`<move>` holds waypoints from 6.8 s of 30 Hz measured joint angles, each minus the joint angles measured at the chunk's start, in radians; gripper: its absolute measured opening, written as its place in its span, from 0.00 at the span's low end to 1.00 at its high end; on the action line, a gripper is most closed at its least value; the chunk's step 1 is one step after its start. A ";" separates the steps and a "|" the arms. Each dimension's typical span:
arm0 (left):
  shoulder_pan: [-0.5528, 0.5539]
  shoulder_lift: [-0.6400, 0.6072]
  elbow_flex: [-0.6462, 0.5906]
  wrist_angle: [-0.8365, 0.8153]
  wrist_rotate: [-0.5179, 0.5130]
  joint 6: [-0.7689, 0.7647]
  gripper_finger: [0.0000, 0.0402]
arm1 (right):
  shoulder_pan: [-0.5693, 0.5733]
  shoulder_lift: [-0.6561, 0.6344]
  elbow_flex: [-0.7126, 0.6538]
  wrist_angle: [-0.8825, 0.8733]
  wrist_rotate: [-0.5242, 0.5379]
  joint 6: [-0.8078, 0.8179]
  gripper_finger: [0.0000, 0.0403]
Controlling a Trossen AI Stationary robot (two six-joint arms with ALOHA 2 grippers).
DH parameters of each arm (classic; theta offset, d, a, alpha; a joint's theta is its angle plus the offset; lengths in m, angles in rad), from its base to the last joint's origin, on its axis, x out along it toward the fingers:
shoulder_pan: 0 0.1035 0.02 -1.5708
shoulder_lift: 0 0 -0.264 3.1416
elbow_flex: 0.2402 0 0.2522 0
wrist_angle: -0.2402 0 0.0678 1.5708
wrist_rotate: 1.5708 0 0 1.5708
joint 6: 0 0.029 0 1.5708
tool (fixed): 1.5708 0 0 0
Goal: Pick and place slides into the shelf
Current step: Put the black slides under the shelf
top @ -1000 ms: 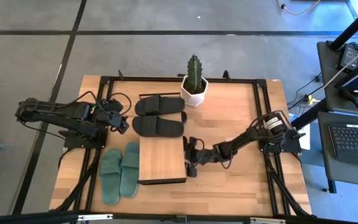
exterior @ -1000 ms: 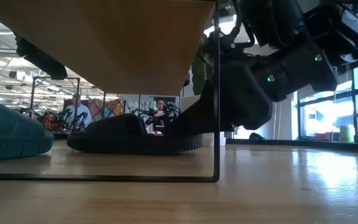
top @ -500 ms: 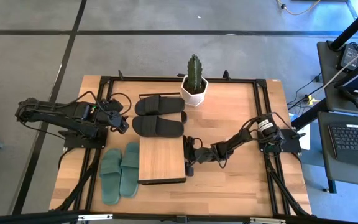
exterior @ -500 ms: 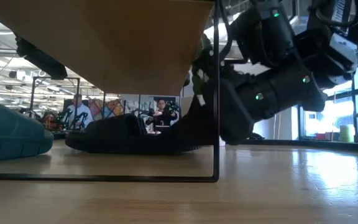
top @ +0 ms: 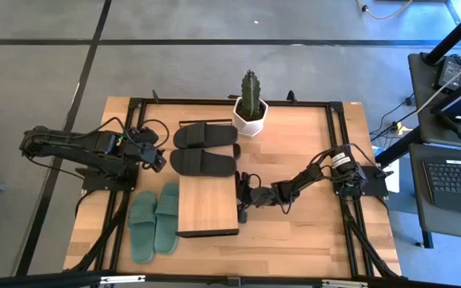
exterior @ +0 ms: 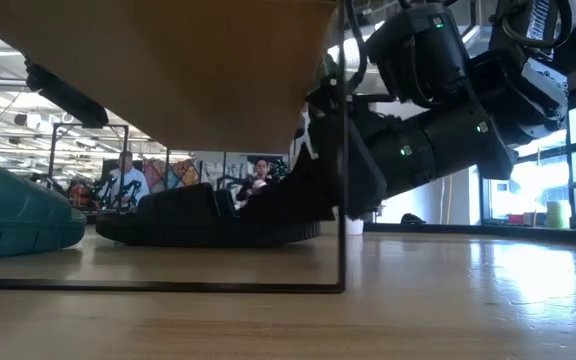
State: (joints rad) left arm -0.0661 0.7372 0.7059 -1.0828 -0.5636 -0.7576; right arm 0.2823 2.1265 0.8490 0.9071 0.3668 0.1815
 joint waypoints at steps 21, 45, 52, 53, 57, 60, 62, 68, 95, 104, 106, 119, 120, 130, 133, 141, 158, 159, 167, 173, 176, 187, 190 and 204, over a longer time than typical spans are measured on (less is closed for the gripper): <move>0.000 0.000 0.000 0.000 0.005 -0.071 0.56 | -0.007 0.006 0.009 -0.046 0.088 -0.033 0.64; -0.103 0.018 -0.078 0.156 0.359 -0.047 0.56 | 0.033 -0.285 -0.252 -0.225 0.178 0.000 0.64; -0.215 0.029 -0.231 0.317 0.335 -0.041 0.56 | 0.005 -0.299 -0.347 0.026 0.174 -0.050 0.64; -0.230 0.029 -0.248 0.345 0.332 -0.038 0.56 | 0.000 -0.299 -0.348 0.027 0.174 -0.054 0.64; -0.279 0.031 -0.304 0.503 0.306 0.002 0.56 | -0.023 -0.296 -0.336 0.027 0.173 -0.060 0.64; -0.299 0.042 -0.324 0.544 0.264 0.009 0.56 | -0.043 -0.294 -0.327 0.024 0.174 -0.061 0.64; -0.305 0.053 -0.325 0.547 0.234 0.009 0.56 | -0.056 -0.294 -0.322 0.027 0.174 -0.061 0.64; -0.308 0.121 -0.329 0.566 0.166 0.056 0.56 | -0.076 -0.294 -0.322 0.017 0.174 -0.061 0.64; -0.307 0.424 -0.327 0.692 0.010 -0.054 0.56 | -0.076 -0.294 -0.322 -0.012 0.173 -0.059 0.64; -0.307 0.423 -0.327 0.685 -0.016 -0.071 0.56 | -0.076 -0.294 -0.322 -0.020 0.172 -0.035 0.64; -0.307 0.423 -0.327 0.674 0.009 -0.074 0.56 | -0.075 -0.295 -0.322 -0.036 0.169 -0.027 0.64; -0.307 0.423 -0.327 0.677 0.076 -0.074 0.56 | -0.011 -0.361 -0.321 -0.057 -0.181 -0.028 0.64; -0.307 0.423 -0.327 0.677 0.076 -0.075 0.56 | -0.008 -0.350 -0.318 -0.058 -0.187 -0.006 0.64; -0.307 0.423 -0.327 0.686 0.076 -0.074 0.56 | -0.004 -0.221 -0.212 -0.115 -0.202 0.018 0.64; -0.307 0.423 -0.327 0.687 0.072 -0.074 0.56 | -0.004 -0.205 -0.196 -0.130 -0.215 0.023 0.64; -0.307 0.423 -0.327 0.696 0.026 -0.075 0.56 | -0.007 -0.198 -0.192 -0.118 -0.221 0.005 0.64; -0.308 0.423 -0.327 0.696 -0.052 -0.077 0.56 | -0.070 -0.198 -0.192 -0.113 -0.216 -0.028 0.64; -0.308 0.423 -0.327 0.696 -0.053 -0.077 0.56 | -0.073 -0.198 -0.192 -0.118 -0.216 -0.031 0.64; -0.307 0.423 -0.327 0.725 -0.074 -0.074 0.56 | -0.076 -0.198 -0.192 -0.148 -0.199 -0.030 0.64; -0.306 0.423 -0.328 0.735 -0.076 -0.072 0.56 | -0.076 -0.198 -0.192 -0.158 -0.197 -0.030 0.64; -0.306 0.423 -0.328 0.738 -0.076 -0.070 0.56 | -0.076 -0.198 -0.192 -0.157 -0.197 -0.030 0.64; -0.306 0.422 -0.328 0.673 0.041 -0.099 0.56 | -0.075 -0.198 -0.192 -0.157 -0.197 -0.030 0.64; -0.306 0.413 -0.327 0.646 0.048 -0.105 0.56 | -0.075 -0.201 -0.192 -0.160 -0.197 -0.029 0.64; -0.354 0.194 -0.327 0.399 0.085 -0.192 0.56 | -0.073 -0.242 -0.193 -0.192 -0.197 -0.034 0.64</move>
State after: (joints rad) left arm -0.4201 0.9310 0.3786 -0.6843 -0.4789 -0.9493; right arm 0.2096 1.8847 0.6559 0.7148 0.1696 0.1474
